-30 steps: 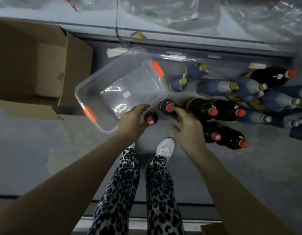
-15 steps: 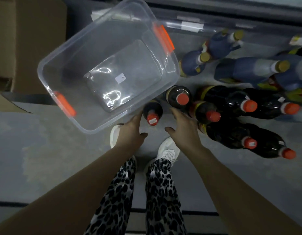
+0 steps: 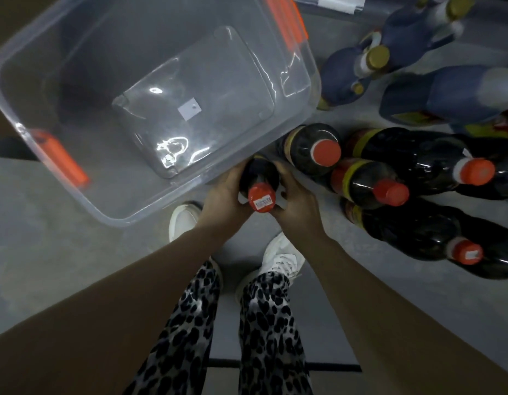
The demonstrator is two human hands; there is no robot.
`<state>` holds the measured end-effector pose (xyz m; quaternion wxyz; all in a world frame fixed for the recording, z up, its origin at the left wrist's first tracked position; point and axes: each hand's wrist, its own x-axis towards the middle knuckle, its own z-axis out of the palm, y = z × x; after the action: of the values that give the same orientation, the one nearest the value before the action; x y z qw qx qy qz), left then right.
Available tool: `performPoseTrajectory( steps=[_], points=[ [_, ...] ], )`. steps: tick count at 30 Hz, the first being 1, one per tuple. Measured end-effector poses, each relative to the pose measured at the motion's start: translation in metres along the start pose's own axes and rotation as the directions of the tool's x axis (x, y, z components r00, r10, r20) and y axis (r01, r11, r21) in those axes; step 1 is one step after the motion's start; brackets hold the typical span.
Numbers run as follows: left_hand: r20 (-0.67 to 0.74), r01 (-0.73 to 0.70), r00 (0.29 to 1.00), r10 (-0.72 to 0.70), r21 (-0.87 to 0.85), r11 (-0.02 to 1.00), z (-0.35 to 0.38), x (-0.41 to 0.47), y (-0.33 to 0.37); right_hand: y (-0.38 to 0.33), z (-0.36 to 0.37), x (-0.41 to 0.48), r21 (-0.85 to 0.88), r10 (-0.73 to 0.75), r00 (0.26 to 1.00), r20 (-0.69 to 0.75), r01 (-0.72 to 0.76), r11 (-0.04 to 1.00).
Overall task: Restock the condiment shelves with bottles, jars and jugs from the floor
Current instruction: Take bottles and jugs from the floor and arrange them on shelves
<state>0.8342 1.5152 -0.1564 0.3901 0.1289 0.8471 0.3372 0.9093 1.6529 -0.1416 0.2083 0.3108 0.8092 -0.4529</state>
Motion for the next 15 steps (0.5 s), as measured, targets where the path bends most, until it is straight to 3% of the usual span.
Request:
performPoseTrajectory(
  steps=[5,11,15],
  points=[
    [0.013,-0.038,0.999,0.038,-0.039,0.999,-0.01,-0.006,0.001,-0.005,0.004,-0.006,0.121,0.051,0.998,0.037,-0.055,0.991],
    [0.109,-0.007,0.994,0.0,0.066,0.998,-0.03,-0.038,0.026,-0.018,-0.014,-0.055,0.316,0.086,0.982,0.166,-0.136,0.939],
    [0.14,0.056,0.989,-0.046,-0.07,0.996,-0.059,-0.065,0.061,-0.047,-0.046,-0.086,0.363,0.057,0.982,0.181,-0.121,0.924]
  ],
)
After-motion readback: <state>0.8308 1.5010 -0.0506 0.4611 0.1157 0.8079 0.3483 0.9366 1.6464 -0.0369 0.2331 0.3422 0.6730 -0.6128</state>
